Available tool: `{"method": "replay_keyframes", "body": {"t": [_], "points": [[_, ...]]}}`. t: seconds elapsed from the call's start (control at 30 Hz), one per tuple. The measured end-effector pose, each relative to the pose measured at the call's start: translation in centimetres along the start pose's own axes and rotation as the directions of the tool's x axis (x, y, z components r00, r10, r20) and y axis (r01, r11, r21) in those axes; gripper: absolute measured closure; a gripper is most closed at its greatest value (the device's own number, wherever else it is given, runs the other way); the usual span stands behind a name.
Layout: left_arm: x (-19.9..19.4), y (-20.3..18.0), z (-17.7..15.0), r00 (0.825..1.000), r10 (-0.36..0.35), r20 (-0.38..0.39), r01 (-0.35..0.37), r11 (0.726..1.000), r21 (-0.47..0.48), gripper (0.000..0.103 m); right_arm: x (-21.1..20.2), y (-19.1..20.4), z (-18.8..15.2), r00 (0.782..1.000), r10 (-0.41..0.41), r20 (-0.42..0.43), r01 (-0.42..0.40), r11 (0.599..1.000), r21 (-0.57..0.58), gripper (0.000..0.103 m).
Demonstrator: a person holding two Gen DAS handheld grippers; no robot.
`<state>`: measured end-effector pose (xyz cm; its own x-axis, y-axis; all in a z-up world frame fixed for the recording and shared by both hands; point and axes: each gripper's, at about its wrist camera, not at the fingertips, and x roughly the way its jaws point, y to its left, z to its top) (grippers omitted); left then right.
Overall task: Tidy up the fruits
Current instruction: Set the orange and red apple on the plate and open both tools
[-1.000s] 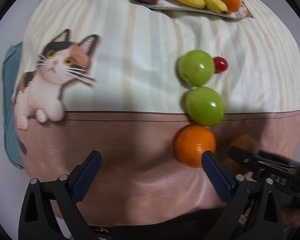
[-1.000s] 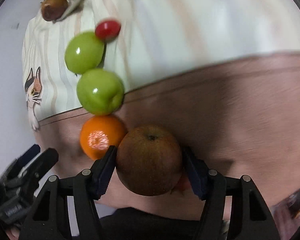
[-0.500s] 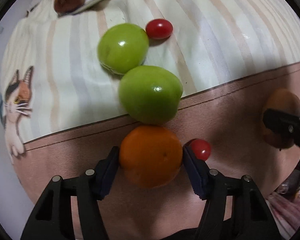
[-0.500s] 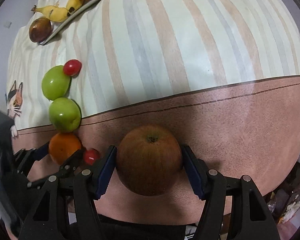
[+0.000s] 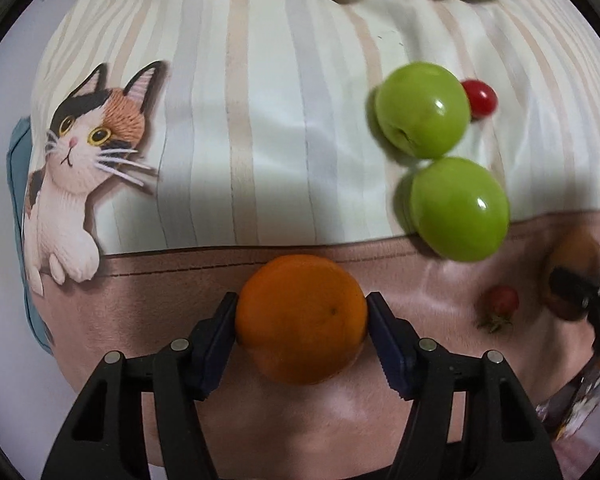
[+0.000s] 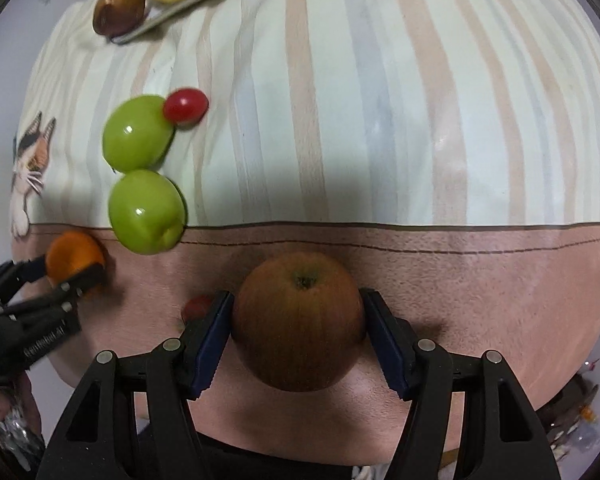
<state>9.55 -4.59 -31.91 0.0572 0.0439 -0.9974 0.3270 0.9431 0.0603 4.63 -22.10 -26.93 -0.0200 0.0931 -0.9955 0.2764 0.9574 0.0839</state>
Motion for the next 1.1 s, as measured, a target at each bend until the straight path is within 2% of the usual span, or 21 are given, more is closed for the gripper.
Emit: {"method": "replay_keyframes", "body": {"t": [0.1, 0.17, 0.23, 0.37, 0.5, 0.67, 0.73, 0.8, 0.83, 0.9, 0.97, 1.1], "points": [[-0.4, -0.1, 0.2, 1.000, -0.003, 0.023, 0.003, 1.000, -0.011, 0.043, -0.1, -0.2, 0.1, 1.000, -0.005, -0.001, 0.005, 1.000, -0.003, 0.035], [-0.5, 0.5, -1.0, 0.999, -0.009, 0.035, 0.009, 1.000, -0.015, 0.043, -0.1, -0.1, 0.2, 1.000, -0.002, 0.001, 0.002, 1.000, 0.002, 0.035], [-1.7, 0.6, -0.8, 0.998, -0.015, 0.057, 0.016, 1.000, -0.016, 0.043, -0.6, -0.2, 0.5, 1.000, 0.020, 0.004, -0.020, 1.000, 0.011, 0.035], [-4.1, 0.8, 1.1, 0.993, -0.056, 0.102, 0.058, 0.998, -0.020, 0.043, -2.3, -0.5, 1.9, 0.996, 0.083, 0.022, -0.083, 0.996, 0.018, 0.035], [-7.7, 0.3, 4.0, 0.981, -0.105, 0.166, 0.109, 0.994, -0.020, 0.043, -5.9, -0.3, 4.8, 0.987, 0.138, 0.084, -0.140, 0.990, 0.012, 0.035], [-12.5, 0.3, 11.5, 0.959, -0.166, 0.230, 0.171, 0.985, 0.001, 0.043, -11.9, -0.5, 11.6, 0.961, 0.185, 0.206, -0.188, 0.982, -0.001, 0.035], [-13.4, 2.5, 17.1, 0.955, -0.185, 0.231, 0.188, 0.982, 0.006, 0.043, -13.7, -0.6, 14.5, 0.950, 0.184, 0.254, -0.190, 0.982, 0.001, 0.035], [-13.6, 2.5, 21.0, 0.956, -0.195, 0.220, 0.198, 0.980, 0.007, 0.043, -15.4, -1.0, 17.7, 0.937, 0.172, 0.303, -0.180, 0.984, -0.001, 0.035], [-13.4, 2.7, 23.7, 0.957, -0.197, 0.214, 0.202, 0.979, 0.002, 0.043, -15.6, -0.9, 18.8, 0.933, 0.167, 0.318, -0.177, 0.984, 0.002, 0.035], [-13.1, 3.2, 27.0, 0.961, -0.198, 0.192, 0.203, 0.979, -0.007, 0.043, -16.0, -1.1, 21.9, 0.929, 0.154, 0.336, -0.165, 0.986, 0.005, 0.035], [-12.4, 3.0, 29.8, 0.966, -0.203, 0.158, 0.208, 0.978, -0.020, 0.043, -15.7, -1.0, 25.2, 0.932, 0.124, 0.342, -0.132, 0.991, 0.002, 0.035], [-10.1, 2.8, 33.6, 0.973, -0.211, 0.093, 0.215, 0.976, -0.032, 0.043, -13.3, 0.0, 28.9, 0.941, 0.084, 0.327, -0.084, 0.996, -0.013, 0.035]]}}
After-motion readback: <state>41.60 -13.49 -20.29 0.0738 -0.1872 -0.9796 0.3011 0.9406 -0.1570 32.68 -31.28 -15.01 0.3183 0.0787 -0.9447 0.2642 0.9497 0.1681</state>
